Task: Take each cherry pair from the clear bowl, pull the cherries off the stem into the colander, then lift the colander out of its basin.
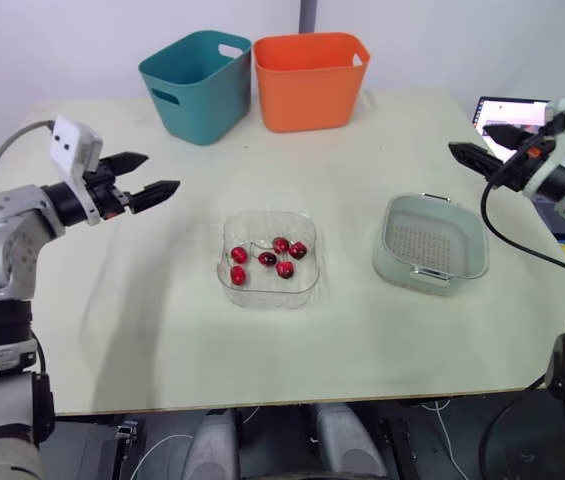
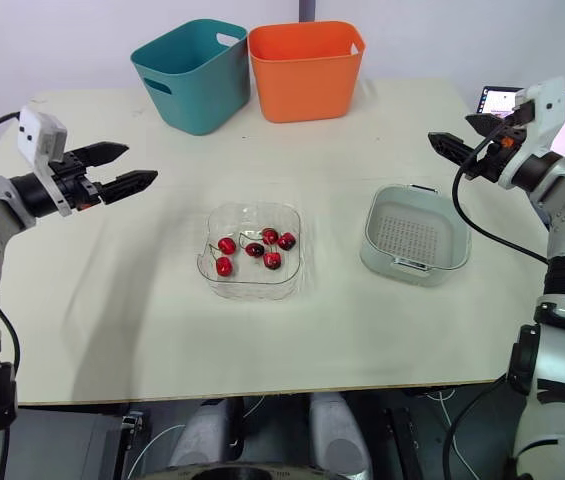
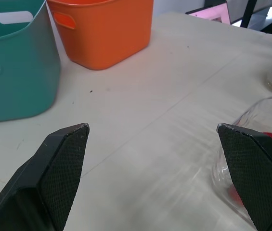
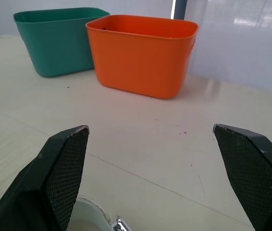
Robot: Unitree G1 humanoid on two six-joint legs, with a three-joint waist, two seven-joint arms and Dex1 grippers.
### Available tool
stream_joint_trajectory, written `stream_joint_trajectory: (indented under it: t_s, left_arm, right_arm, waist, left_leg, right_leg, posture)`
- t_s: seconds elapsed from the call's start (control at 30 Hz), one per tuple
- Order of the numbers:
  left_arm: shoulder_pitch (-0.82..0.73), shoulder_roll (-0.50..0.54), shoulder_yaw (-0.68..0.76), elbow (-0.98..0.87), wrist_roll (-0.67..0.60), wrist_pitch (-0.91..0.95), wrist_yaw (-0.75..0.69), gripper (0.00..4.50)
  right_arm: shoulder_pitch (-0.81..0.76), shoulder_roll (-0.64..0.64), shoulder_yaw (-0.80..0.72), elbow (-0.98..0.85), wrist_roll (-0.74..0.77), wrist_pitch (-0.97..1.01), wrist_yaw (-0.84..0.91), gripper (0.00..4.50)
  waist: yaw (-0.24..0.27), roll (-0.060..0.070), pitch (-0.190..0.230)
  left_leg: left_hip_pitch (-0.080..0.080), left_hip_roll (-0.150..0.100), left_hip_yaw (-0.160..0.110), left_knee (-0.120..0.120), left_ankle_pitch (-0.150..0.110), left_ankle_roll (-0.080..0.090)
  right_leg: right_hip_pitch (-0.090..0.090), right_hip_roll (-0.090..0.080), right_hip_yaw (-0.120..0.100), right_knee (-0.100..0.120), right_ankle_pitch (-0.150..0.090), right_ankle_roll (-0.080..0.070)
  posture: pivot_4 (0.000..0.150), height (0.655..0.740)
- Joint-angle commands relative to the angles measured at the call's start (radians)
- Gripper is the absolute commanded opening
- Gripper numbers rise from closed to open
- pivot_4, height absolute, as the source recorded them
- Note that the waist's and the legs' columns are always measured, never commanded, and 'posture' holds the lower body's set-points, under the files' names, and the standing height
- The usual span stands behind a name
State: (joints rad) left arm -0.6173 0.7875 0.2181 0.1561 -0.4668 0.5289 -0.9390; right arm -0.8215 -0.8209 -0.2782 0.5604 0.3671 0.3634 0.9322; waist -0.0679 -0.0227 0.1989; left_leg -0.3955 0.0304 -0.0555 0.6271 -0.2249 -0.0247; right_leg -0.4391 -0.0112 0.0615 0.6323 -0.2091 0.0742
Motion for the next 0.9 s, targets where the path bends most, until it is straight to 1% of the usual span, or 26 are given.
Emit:
stream_joint_trajectory:
  t_s: [0.03,0.6,0.77,0.9]
  left_arm:
    - [-0.02,0.022,0.025,-0.011,0.0,-0.027,-0.005,4.5]
    - [-0.009,0.018,0.028,-0.008,-0.001,-0.033,0.003,4.5]
    - [-0.009,0.019,0.033,0.001,-0.007,-0.033,-0.002,4.5]
    - [-0.004,0.023,0.033,0.007,-0.004,-0.036,-0.005,4.5]
  right_arm:
    - [-0.003,-0.01,-0.015,-0.047,0.016,-0.007,0.008,4.46]
    - [-0.01,-0.005,-0.005,-0.053,0.013,0.011,0.013,4.46]
    - [-0.004,-0.004,0.0,-0.067,0.014,0.041,0.014,4.46]
    - [-0.006,-0.015,0.009,-0.091,0.029,0.134,0.02,4.46]
  waist:
    - [0.0,0.0,0.0]
    - [0.0,0.0,0.0]
    - [0.0,0.0,0.0]
    - [-0.001,0.0,0.0]
  left_leg:
    - [0.0,0.0,0.0,0.0,0.0,0.0]
    - [0.0,0.0,0.0,0.0,0.0,0.0]
    - [0.0,0.0,0.0,0.0,0.0,0.0]
    - [0.0,0.0,0.0,0.0,0.0,0.0]
  right_leg:
    - [0.0,0.0,0.0,0.0,0.0,0.0]
    - [0.0,0.0,0.0,0.0,0.0,0.0]
    - [0.0,0.0,0.0,0.0,0.0,0.0]
    - [0.0,0.0,0.0,0.0,0.0,0.0]
  posture:
    - [0.15,0.74]
    - [0.15,0.74]
    - [0.15,0.74]
    - [0.15,0.74]
